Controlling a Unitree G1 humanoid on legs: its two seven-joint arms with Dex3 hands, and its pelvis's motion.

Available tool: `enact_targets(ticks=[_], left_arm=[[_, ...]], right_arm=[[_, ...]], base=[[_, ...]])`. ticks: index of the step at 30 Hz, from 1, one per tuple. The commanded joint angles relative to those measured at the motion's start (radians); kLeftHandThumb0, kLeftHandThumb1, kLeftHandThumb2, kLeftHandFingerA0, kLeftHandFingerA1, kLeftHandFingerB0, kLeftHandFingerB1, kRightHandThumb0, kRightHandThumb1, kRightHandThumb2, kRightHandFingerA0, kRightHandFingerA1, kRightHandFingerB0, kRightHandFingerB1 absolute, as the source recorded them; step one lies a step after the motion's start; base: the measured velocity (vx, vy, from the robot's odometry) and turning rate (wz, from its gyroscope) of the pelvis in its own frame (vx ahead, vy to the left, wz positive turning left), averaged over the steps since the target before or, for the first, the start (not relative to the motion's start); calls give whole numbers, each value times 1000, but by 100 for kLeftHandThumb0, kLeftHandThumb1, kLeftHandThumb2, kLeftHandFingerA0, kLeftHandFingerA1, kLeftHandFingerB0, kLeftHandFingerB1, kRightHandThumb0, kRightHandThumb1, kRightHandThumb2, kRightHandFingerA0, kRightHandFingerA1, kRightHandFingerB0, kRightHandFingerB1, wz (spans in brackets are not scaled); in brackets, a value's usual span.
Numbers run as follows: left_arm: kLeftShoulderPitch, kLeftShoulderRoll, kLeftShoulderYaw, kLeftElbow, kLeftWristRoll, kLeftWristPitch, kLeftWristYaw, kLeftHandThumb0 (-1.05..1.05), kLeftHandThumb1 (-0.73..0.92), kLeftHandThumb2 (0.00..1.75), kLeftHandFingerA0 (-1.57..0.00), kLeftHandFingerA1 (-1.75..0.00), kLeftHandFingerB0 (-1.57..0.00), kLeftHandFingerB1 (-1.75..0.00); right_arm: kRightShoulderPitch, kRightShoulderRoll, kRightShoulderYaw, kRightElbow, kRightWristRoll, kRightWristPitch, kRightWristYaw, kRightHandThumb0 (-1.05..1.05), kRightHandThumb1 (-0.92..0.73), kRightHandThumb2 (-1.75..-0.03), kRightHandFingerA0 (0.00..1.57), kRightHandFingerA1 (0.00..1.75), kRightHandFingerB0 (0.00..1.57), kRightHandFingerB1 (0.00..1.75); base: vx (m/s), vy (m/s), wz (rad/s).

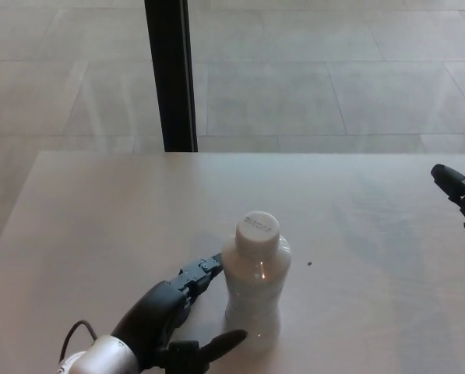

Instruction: The robot uses its left hand to to lift the bottle kept on the middle of the desk and tilts it towards its right hand. It then uses its right hand to rotate its cap to open it and places the bottle and cap back on the desk

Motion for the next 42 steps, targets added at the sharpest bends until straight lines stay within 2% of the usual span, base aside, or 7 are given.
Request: enact_targets(ticks=[1, 34, 35, 38, 39, 41, 42], left_arm=[[-3, 20, -22, 15, 64, -20, 4, -105, 60, 61, 0, 0, 0, 0], [45, -241, -122, 100, 108, 30, 113, -102, 60, 59, 0, 0, 0, 0], [43, -278, -119, 128, 109, 0, 151, -105, 56, 96, 0, -17, 0, 0], [70, -409, -84, 177, 108, -54, 294, -74, 46, 80, -3, -36, 0, 0], [70, -451, -81, 193, 136, -56, 366, -77, 50, 81, -8, -58, 0, 0], [66, -524, -73, 243, 182, -103, 505, -61, 58, 87, -58, -80, 0, -8], [45, -605, -54, 300, 193, -131, 637, -54, 64, 85, -66, -101, 0, -3]], right_arm=[[-3, 4, 3, 1, -6, -10, -8, -76, -76, -63, 29, 44, 23, 29], [28, 30, 25, -27, -21, -9, -25, -77, -77, -63, 31, 43, 25, 30], [30, 28, 20, -25, -20, -12, -23, -77, -76, -63, 31, 44, 25, 30], [30, 35, 10, -27, -8, 0, -32, -76, -75, -63, 33, 44, 26, 30], [30, 34, 12, -27, -11, -4, -30, -77, -59, -96, 27, 54, 17, 43], [30, 31, 13, -21, -13, -16, -20, -74, -76, -63, 33, 46, 24, 29], [26, 35, 5, -21, -6, -16, -25, -75, -59, -95, 29, 55, 18, 43]], base=[[0, 0, 0], [0, 0, 0], [0, 0, 0], [0, 0, 0], [0, 0, 0], [0, 0, 0], [0, 0, 0]])
